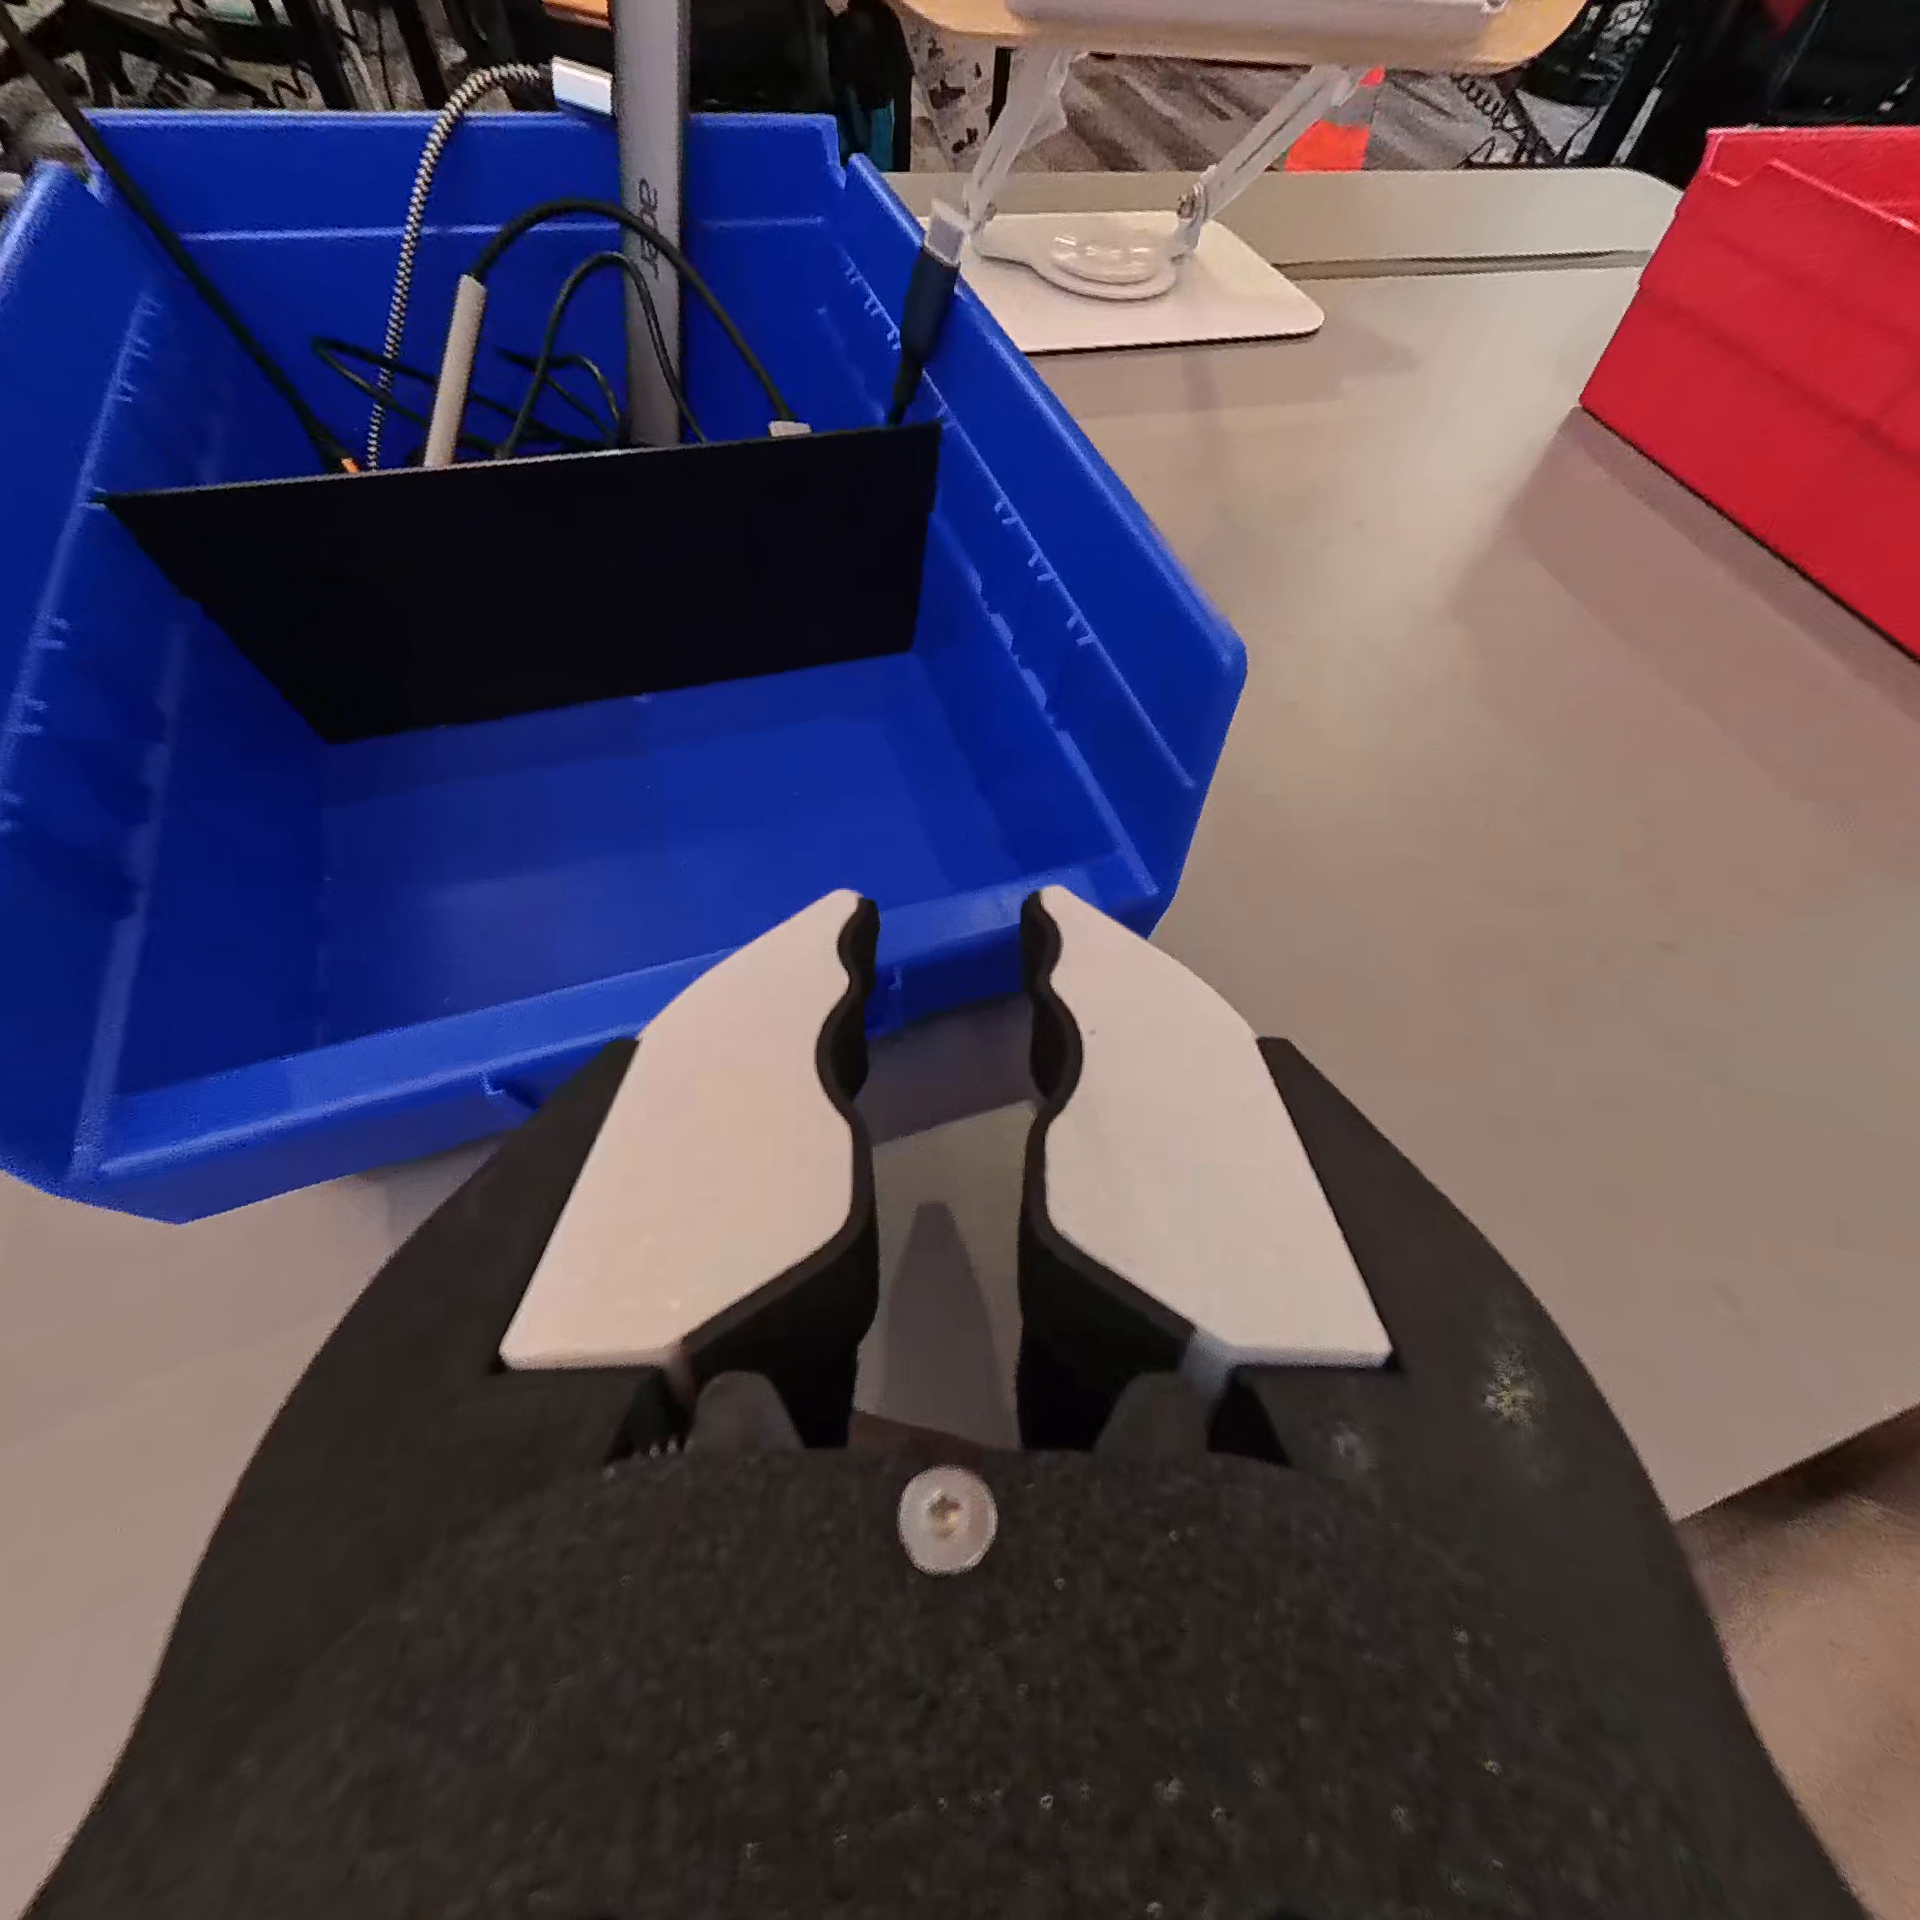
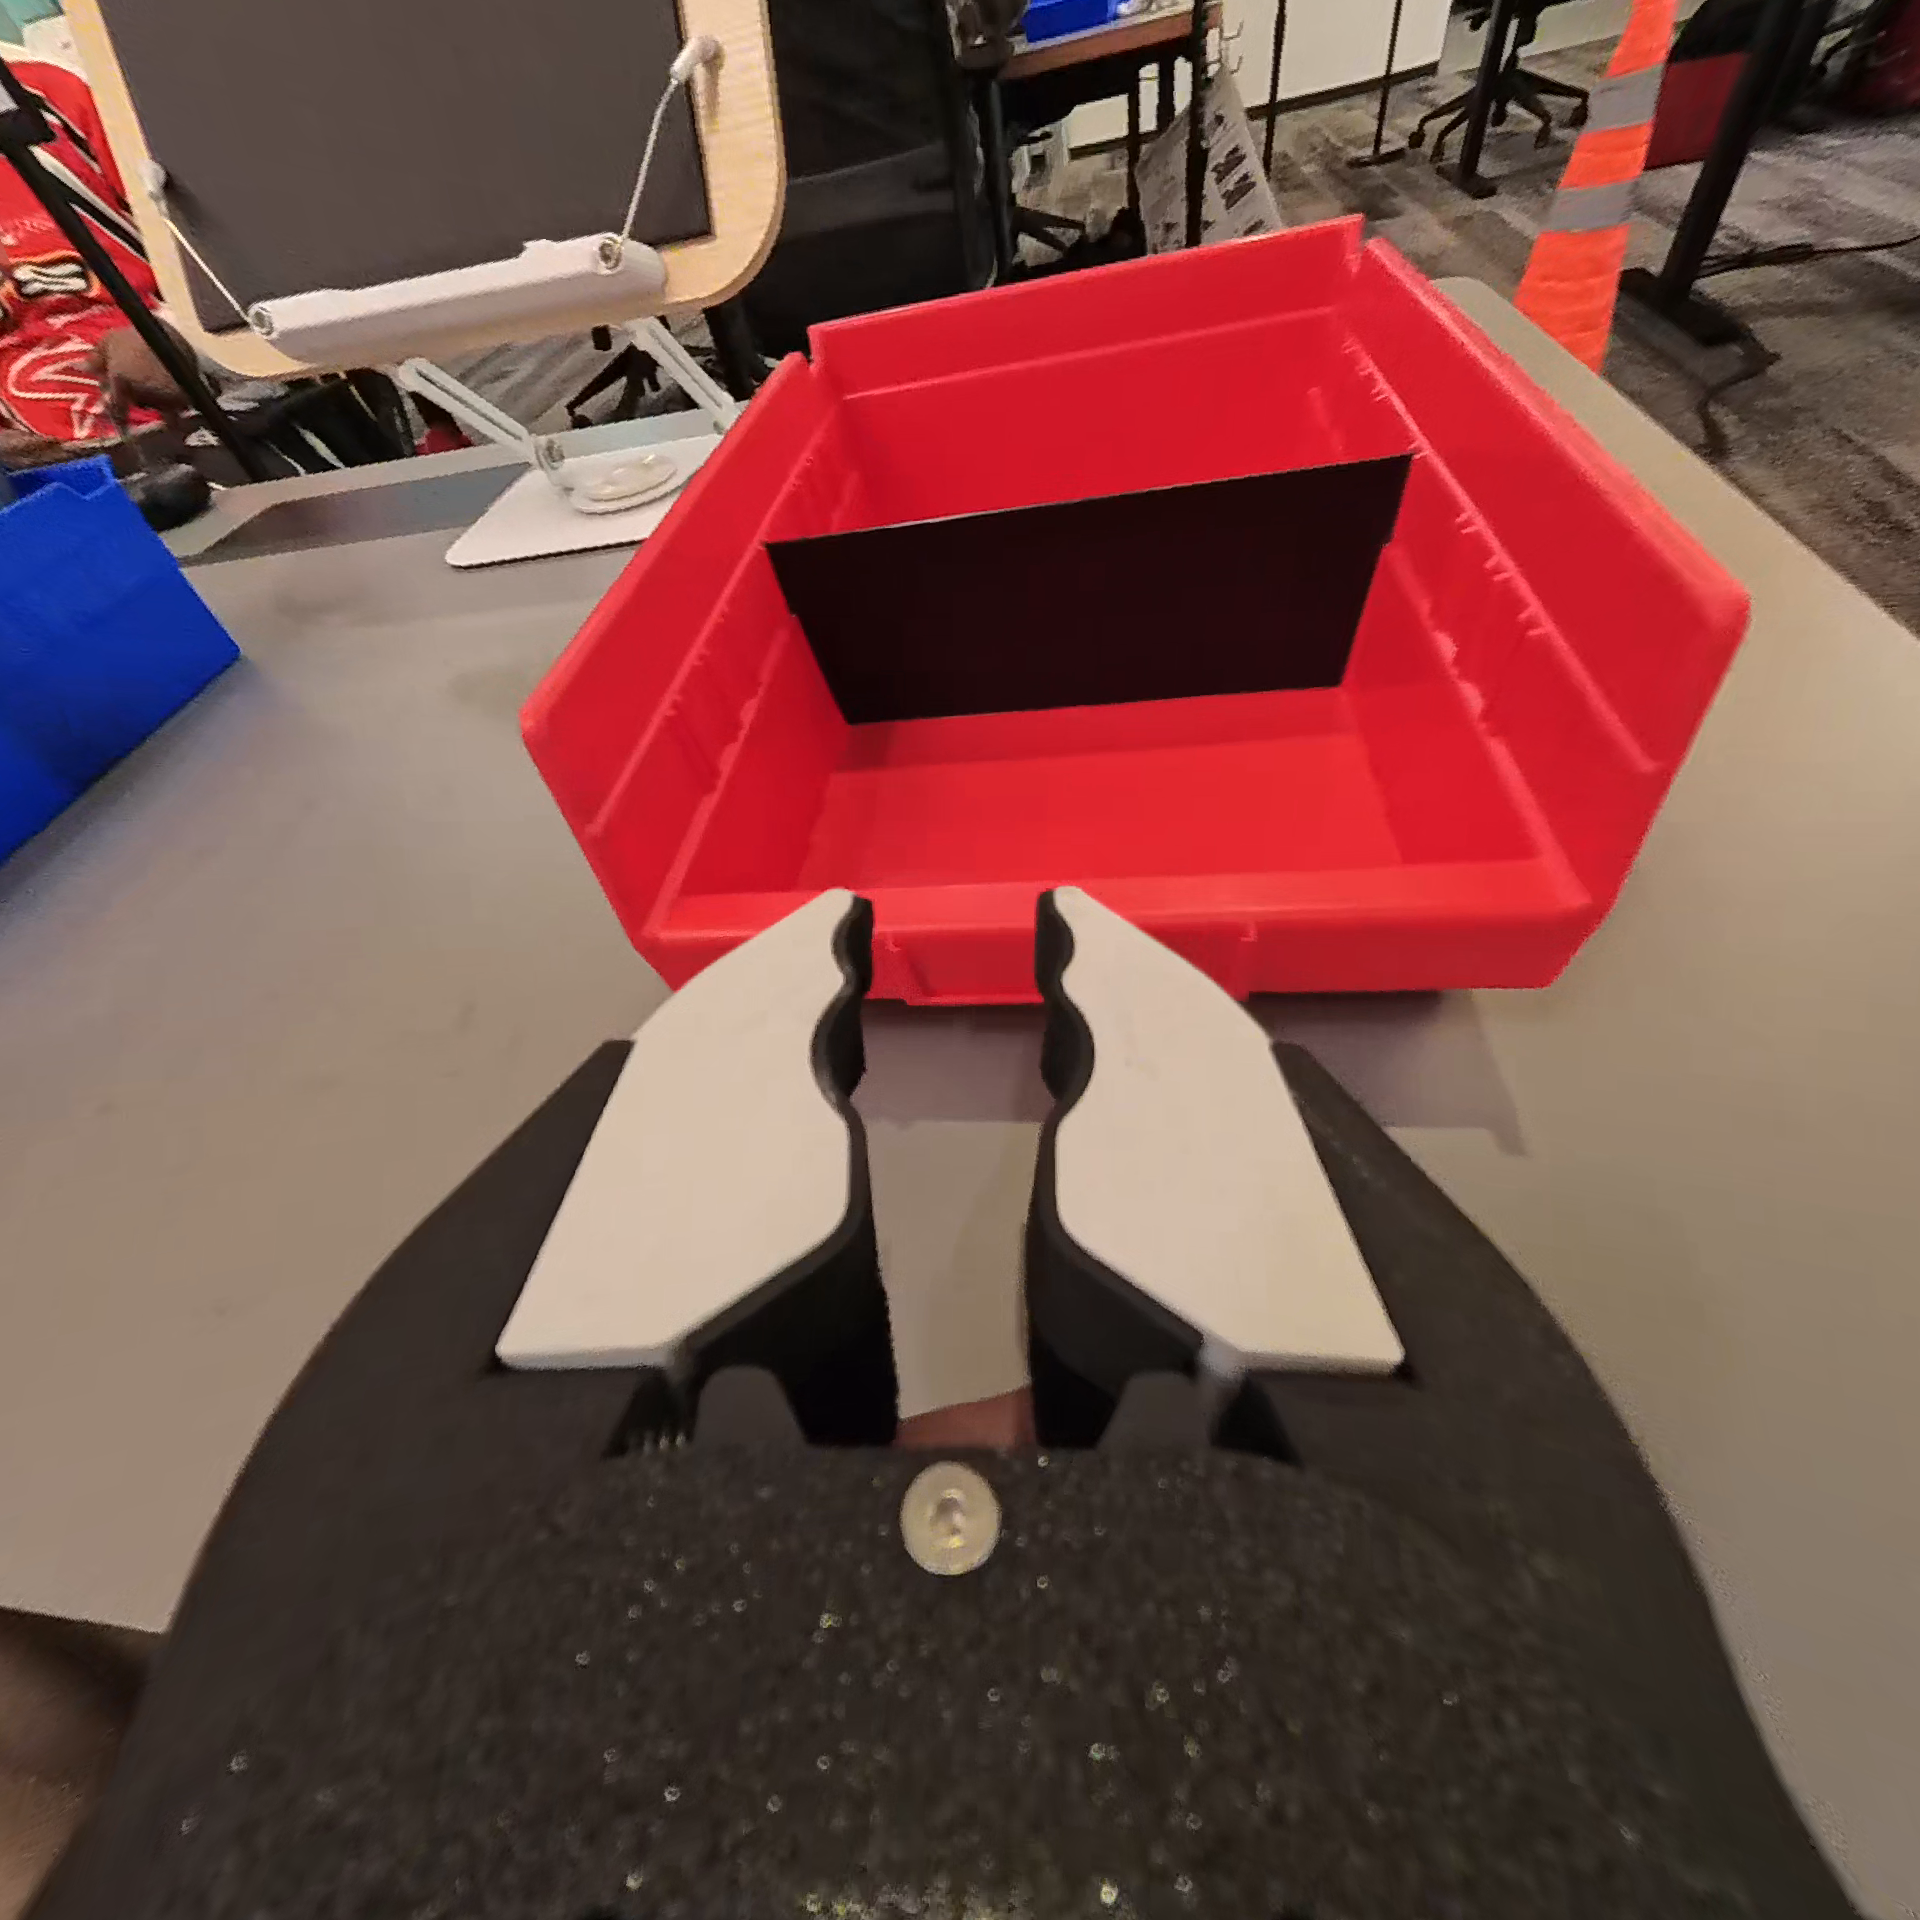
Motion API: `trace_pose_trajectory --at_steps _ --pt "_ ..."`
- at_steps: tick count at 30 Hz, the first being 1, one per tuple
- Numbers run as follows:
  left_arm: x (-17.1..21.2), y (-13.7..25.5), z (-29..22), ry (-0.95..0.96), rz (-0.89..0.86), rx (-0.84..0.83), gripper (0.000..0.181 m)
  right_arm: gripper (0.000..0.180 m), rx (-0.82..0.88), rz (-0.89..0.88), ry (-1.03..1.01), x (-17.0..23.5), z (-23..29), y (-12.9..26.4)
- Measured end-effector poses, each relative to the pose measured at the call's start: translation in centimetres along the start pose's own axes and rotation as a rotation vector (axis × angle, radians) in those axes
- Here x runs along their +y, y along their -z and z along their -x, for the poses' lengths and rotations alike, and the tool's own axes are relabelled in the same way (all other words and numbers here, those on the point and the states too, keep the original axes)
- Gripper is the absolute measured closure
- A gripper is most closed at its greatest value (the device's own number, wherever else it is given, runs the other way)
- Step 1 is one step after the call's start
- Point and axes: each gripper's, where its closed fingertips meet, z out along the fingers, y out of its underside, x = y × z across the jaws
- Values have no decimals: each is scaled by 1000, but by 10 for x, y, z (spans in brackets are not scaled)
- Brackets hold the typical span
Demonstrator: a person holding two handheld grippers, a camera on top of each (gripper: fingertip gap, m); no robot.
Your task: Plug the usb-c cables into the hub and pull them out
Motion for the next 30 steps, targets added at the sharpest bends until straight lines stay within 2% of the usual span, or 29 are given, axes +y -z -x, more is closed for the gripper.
trace_pose_trajectory --at_steps 13,30 --pt "1 -5 -21 -69 1 69 148 155 -7 42 38 8 7 -3" --pt "-2 -11 -27 -38 -8 104 144 156 -35 65 72 14 18 -5"
